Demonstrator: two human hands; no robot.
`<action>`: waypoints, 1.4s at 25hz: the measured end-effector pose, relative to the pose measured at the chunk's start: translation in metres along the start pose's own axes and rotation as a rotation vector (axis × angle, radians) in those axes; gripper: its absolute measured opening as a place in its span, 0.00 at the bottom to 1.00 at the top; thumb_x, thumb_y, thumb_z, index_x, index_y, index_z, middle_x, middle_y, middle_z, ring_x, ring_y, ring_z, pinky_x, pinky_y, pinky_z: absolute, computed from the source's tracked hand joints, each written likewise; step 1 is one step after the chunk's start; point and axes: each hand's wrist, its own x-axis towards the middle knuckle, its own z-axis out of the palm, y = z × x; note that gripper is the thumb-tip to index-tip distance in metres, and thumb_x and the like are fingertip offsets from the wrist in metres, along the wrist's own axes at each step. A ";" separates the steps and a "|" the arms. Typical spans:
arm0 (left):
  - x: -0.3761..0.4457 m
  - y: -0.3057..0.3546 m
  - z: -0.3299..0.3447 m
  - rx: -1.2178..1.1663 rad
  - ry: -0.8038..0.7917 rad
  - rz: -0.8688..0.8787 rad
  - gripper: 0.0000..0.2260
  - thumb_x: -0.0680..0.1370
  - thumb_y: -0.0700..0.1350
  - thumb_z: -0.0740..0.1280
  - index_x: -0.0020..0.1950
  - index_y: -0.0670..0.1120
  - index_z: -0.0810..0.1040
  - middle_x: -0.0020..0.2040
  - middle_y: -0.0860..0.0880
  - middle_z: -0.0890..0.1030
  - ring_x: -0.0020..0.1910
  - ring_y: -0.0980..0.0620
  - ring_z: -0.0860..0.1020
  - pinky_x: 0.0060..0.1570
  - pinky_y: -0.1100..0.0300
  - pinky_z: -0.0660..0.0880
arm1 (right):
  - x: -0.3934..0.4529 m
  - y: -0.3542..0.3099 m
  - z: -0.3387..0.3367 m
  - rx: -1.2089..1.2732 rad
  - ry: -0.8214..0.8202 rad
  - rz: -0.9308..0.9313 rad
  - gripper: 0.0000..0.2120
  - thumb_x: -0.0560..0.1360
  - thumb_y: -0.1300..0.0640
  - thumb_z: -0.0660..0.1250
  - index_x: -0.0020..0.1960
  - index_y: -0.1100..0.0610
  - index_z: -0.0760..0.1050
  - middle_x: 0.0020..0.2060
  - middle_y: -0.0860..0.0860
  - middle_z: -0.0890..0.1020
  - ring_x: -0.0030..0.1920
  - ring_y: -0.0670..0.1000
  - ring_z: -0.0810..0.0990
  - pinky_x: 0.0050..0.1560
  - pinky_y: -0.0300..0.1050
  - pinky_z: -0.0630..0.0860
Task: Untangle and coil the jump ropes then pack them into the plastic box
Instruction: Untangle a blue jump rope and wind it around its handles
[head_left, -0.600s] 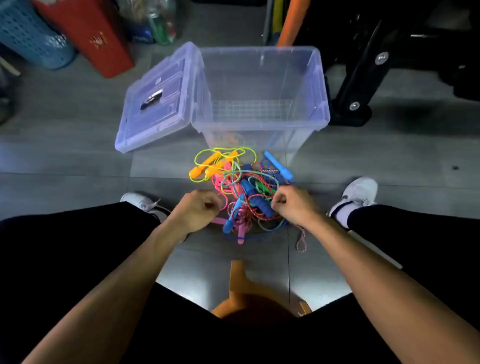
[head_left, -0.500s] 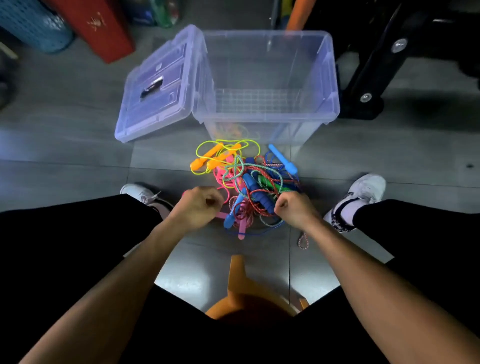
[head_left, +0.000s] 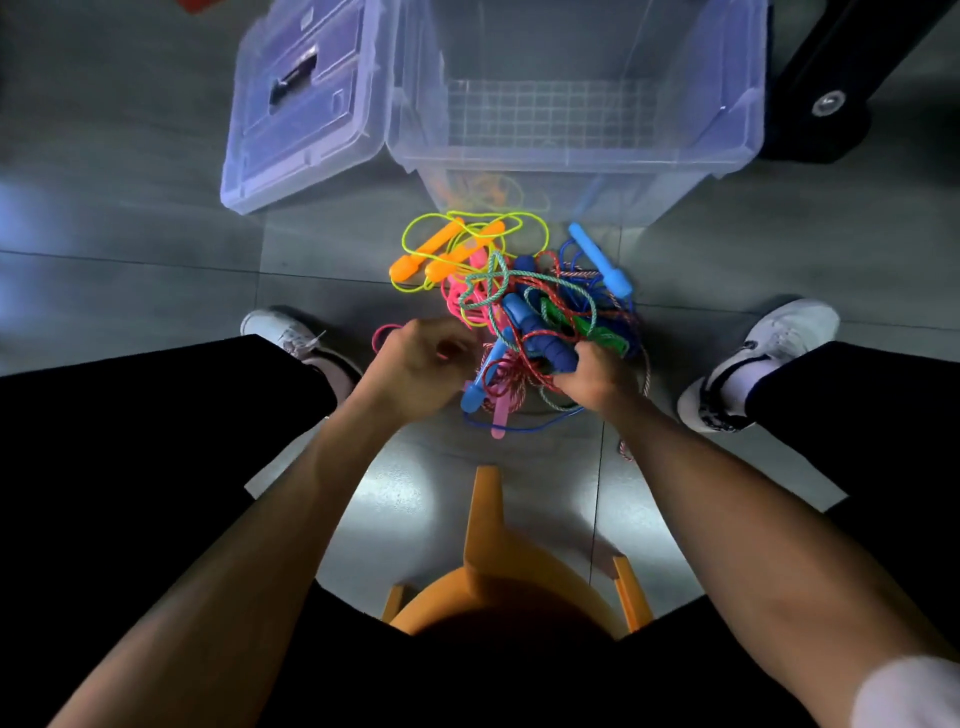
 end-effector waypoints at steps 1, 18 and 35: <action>0.005 0.000 -0.001 0.033 -0.031 -0.005 0.06 0.74 0.36 0.68 0.43 0.45 0.82 0.34 0.59 0.77 0.32 0.66 0.76 0.36 0.76 0.66 | -0.004 -0.003 -0.006 0.065 0.018 -0.016 0.13 0.68 0.53 0.71 0.35 0.56 0.68 0.38 0.57 0.75 0.42 0.57 0.75 0.41 0.47 0.68; 0.019 0.136 -0.032 0.247 -0.101 0.619 0.22 0.71 0.53 0.72 0.63 0.51 0.75 0.54 0.52 0.76 0.37 0.56 0.79 0.45 0.61 0.75 | -0.166 -0.047 -0.214 0.366 0.339 -0.583 0.08 0.71 0.53 0.74 0.46 0.54 0.78 0.31 0.42 0.75 0.31 0.40 0.72 0.36 0.36 0.68; -0.009 0.134 -0.096 -1.056 0.119 -0.041 0.12 0.76 0.35 0.68 0.57 0.39 0.73 0.50 0.38 0.81 0.44 0.43 0.84 0.43 0.58 0.81 | -0.152 -0.087 -0.216 0.390 -0.038 -0.556 0.10 0.77 0.47 0.68 0.47 0.54 0.77 0.34 0.50 0.83 0.36 0.47 0.80 0.44 0.47 0.74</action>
